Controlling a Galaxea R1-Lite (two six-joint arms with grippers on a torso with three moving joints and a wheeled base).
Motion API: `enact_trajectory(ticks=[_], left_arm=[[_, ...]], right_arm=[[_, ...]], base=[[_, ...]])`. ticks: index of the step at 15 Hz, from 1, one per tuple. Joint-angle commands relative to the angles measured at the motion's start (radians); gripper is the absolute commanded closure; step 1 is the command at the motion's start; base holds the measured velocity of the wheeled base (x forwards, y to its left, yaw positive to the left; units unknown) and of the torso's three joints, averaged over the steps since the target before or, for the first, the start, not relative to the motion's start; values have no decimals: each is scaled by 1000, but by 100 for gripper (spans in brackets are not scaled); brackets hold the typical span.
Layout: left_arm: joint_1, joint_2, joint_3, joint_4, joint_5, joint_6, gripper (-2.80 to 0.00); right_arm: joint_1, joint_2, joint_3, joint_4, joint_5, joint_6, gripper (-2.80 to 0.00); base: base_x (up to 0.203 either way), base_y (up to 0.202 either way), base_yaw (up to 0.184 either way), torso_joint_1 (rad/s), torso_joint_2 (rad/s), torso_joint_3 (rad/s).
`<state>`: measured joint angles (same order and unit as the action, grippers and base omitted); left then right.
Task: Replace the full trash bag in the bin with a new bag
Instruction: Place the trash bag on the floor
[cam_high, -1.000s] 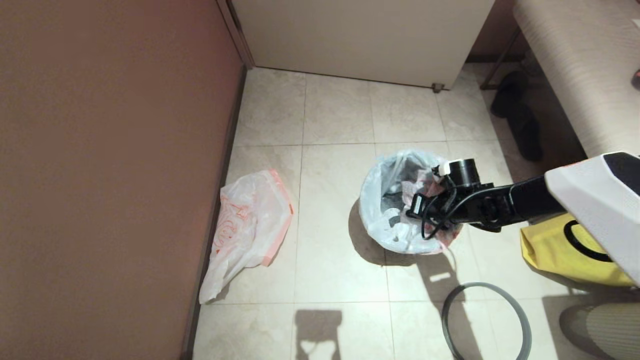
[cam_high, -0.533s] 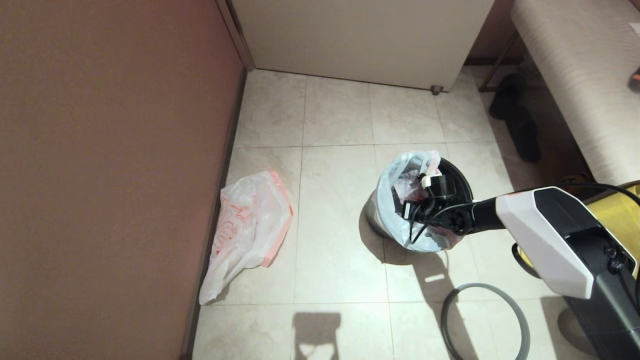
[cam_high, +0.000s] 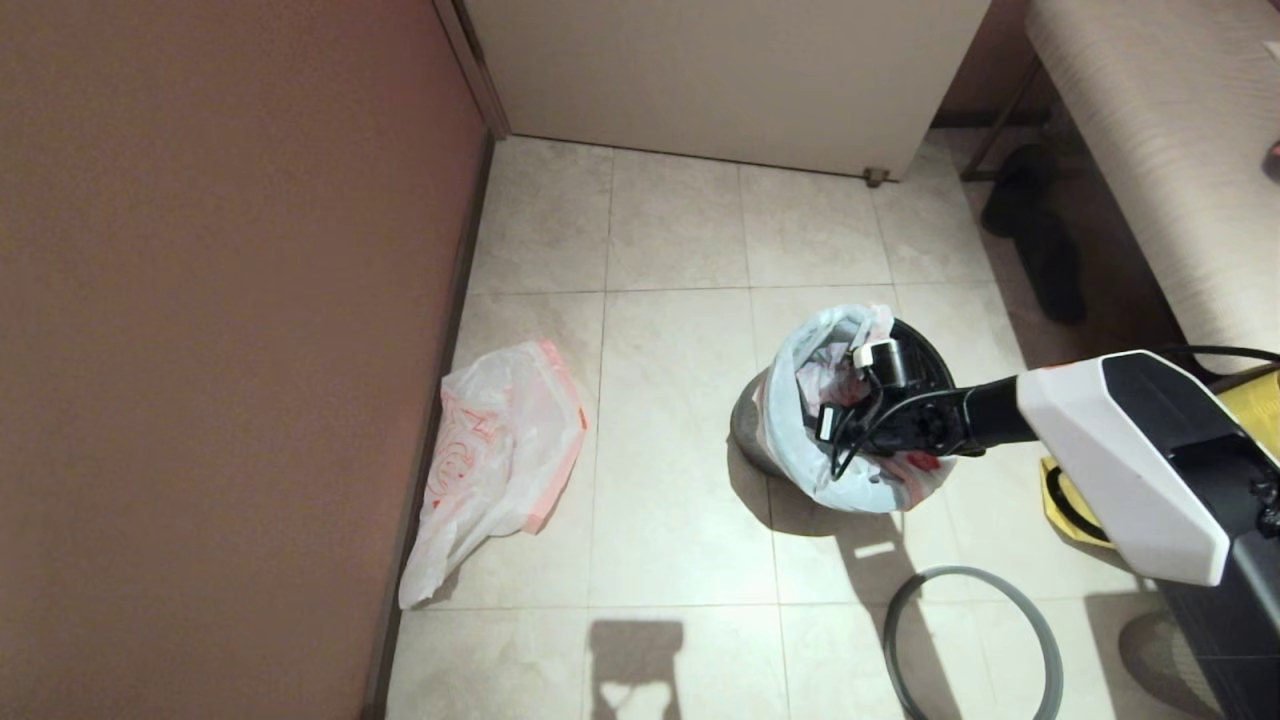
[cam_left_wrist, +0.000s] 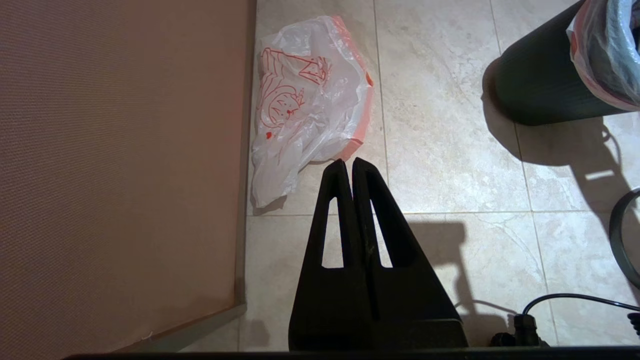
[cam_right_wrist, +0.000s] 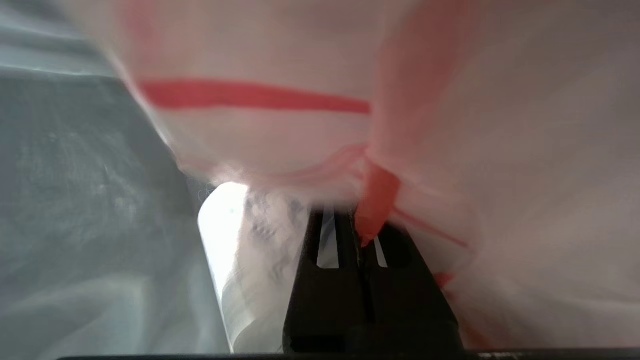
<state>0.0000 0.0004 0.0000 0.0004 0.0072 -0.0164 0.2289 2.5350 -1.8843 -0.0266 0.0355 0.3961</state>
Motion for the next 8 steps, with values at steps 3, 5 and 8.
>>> enact_trajectory(ticks=[3,5,8], left_arm=[[0,0,0,0,0,0,0],[0,0,0,0,0,0,0],[0,0,0,0,0,0,0]], right_arm=[[6,-300,15,149,111,130,0],[7,-430,18,240,183,193,0],[34,-605,18,336,232,232,0]], base=[[0,0,0,0,0,0],[0,0,0,0,0,0],[0,0,0,0,0,0]])
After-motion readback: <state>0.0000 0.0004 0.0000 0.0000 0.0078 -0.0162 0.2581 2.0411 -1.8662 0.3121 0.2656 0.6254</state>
